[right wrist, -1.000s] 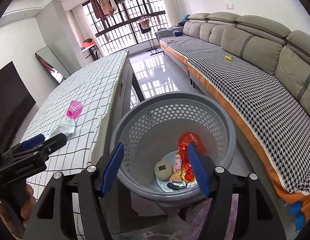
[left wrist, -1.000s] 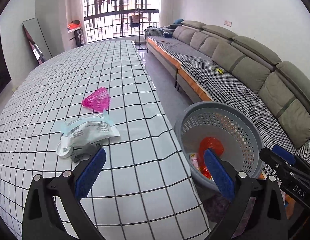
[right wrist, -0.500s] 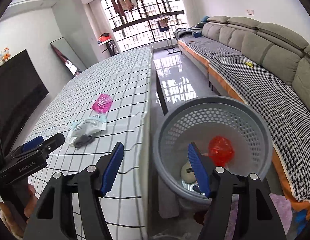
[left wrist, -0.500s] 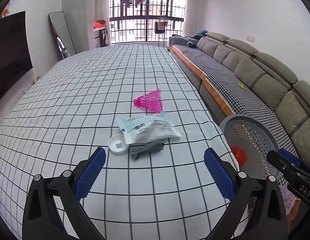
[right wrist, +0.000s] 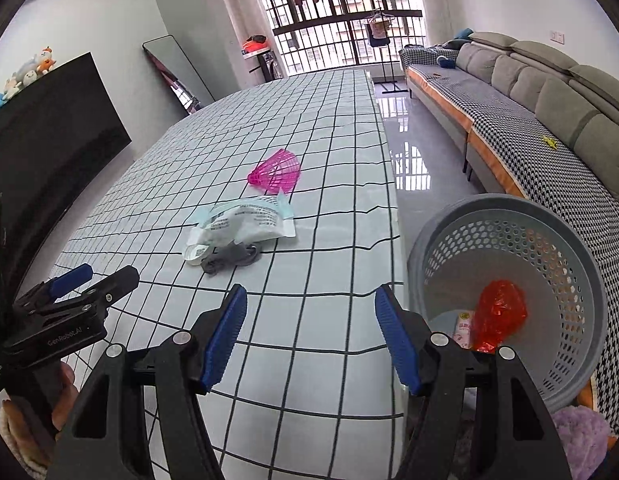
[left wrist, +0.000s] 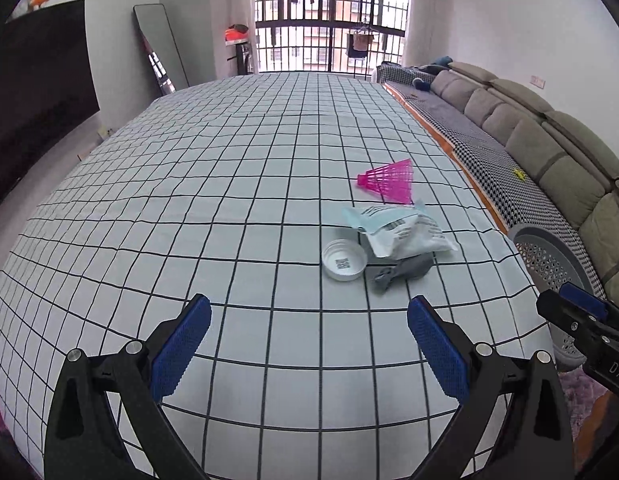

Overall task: Collect trash
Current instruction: 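Lower the right tool onto the grey fabric strap and close on it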

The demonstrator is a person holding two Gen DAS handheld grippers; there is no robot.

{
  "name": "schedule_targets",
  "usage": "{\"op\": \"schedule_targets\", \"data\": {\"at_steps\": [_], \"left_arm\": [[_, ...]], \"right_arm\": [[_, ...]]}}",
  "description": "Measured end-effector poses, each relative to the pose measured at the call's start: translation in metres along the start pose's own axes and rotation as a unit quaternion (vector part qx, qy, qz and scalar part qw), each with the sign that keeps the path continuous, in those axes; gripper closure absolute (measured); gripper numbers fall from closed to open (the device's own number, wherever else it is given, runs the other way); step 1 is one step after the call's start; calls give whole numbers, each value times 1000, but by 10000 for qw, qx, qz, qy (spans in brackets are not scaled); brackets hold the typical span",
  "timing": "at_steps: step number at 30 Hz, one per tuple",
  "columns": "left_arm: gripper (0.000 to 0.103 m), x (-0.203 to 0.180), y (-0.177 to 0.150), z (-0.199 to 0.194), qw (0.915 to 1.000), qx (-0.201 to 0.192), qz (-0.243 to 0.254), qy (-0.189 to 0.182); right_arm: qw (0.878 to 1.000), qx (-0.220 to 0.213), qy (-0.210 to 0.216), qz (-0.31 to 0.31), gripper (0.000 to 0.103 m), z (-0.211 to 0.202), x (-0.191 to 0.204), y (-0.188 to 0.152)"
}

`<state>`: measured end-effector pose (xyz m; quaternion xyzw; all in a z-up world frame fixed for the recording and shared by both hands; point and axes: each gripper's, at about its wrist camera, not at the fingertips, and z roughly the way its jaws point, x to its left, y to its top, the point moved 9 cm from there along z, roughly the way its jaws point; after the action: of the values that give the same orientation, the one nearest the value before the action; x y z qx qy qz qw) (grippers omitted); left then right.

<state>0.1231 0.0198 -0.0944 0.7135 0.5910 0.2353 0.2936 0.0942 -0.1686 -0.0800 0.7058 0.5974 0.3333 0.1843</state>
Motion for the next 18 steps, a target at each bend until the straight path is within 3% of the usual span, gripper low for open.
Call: {"op": "schedule_targets", "data": {"at_steps": [18], "left_arm": [[6, 50, 5, 32, 9992, 113, -318, 234]], "right_arm": [[9971, 528, 234, -501, 39, 65, 60, 12]]}}
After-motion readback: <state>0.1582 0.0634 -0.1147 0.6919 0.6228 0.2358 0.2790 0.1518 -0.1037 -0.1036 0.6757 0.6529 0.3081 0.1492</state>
